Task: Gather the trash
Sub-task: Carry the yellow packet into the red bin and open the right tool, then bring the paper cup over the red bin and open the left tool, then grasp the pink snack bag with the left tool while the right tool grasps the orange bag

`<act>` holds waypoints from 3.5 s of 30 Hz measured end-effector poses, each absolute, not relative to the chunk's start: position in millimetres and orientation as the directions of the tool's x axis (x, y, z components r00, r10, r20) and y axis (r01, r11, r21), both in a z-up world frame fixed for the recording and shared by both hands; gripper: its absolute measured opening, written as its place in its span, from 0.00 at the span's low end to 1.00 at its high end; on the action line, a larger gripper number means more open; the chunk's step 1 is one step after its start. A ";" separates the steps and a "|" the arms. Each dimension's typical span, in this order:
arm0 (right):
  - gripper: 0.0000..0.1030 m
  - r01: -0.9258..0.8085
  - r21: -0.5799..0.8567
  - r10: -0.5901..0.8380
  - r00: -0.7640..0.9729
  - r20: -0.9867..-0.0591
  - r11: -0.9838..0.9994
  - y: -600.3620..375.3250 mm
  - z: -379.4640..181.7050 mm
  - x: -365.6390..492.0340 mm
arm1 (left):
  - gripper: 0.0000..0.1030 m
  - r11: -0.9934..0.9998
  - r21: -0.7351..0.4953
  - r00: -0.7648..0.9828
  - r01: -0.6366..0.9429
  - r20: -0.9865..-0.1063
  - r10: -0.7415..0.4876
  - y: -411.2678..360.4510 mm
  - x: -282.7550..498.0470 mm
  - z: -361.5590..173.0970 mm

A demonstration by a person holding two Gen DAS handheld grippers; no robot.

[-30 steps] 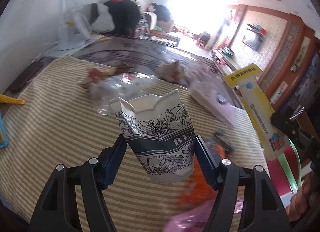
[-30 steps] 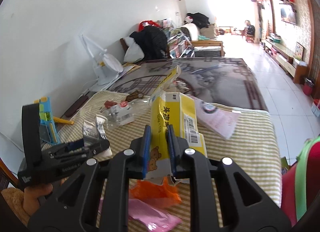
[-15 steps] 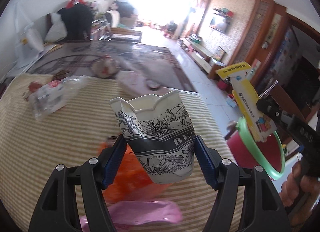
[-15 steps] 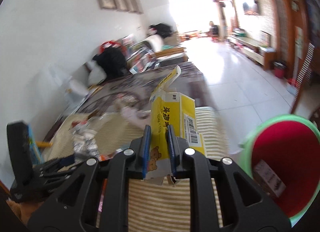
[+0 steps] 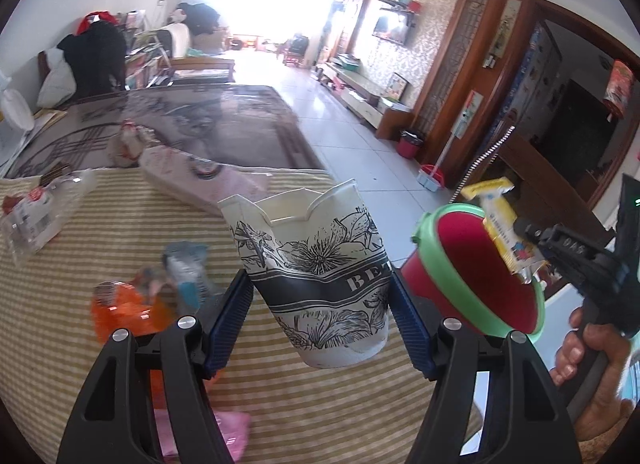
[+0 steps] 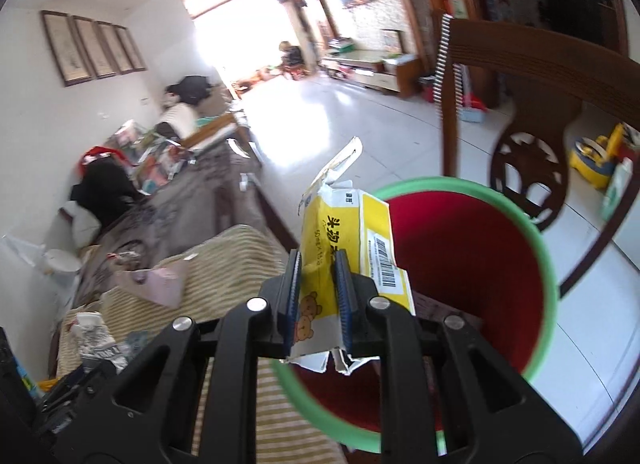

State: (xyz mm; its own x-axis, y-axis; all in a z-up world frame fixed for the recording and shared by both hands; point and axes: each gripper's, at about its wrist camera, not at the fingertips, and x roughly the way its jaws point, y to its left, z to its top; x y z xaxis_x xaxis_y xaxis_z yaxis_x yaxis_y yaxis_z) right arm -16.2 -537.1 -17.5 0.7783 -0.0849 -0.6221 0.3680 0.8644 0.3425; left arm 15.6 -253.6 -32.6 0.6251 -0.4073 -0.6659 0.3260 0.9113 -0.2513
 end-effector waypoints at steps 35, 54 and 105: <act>0.90 0.565 0.275 -0.442 0.803 -0.399 0.778 -525.8 17.5 -35.7 | 0.73 0.831 -0.282 0.537 0.479 -0.655 -0.532 -273.2 9.0 -28.9; 0.95 0.125 0.079 -0.058 0.819 -0.571 0.989 -372.5 -0.2 38.0 | 0.75 0.868 -0.017 0.470 0.496 -0.836 -0.284 -139.4 -35.2 -85.5; 0.64 -0.435 0.146 0.333 0.392 -0.857 0.888 -201.4 -86.4 67.1 | 0.64 0.950 -0.303 0.633 -0.080 -0.752 -0.186 9.7 20.0 -118.1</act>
